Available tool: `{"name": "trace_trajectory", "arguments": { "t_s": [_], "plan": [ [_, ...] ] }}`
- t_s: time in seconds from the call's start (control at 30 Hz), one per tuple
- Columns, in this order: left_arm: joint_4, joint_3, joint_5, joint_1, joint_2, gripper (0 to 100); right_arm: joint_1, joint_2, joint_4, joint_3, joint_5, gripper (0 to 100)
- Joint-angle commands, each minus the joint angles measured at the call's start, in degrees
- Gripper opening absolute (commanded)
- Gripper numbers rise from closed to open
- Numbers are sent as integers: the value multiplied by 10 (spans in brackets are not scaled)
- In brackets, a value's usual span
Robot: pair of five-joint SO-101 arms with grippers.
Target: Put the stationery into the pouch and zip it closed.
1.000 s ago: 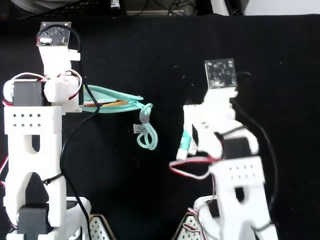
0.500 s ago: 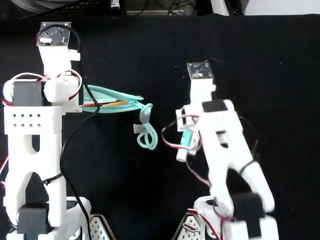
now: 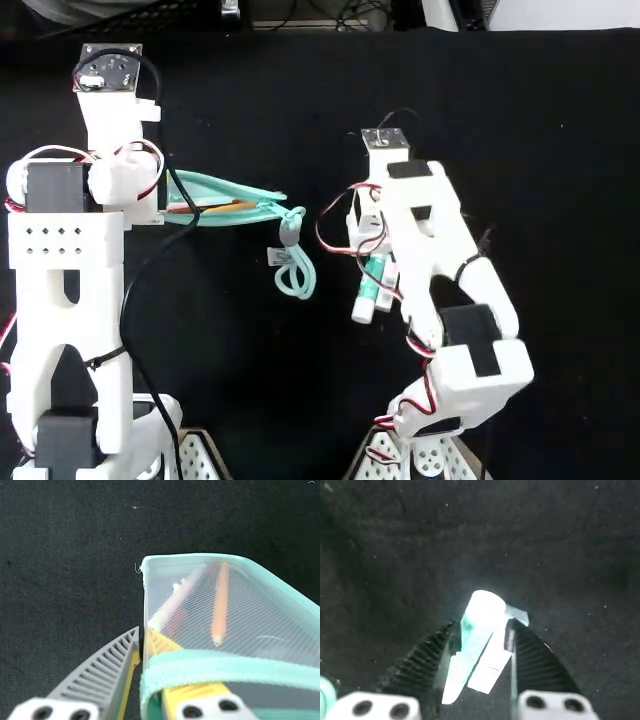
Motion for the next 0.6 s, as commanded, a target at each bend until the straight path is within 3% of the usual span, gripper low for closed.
{"name": "trace_trajectory", "arguments": {
  "t_s": [0.0,0.2,0.57],
  "plan": [
    [0,2,-3,3,0,29,-21,13,6,-22,12,138],
    [0,2,-4,3,0,29,-78,11,-3,-28,51,138],
    [-1,-3,-1,-36,0,29,-76,50,-54,-47,51,138]
  ]
}}
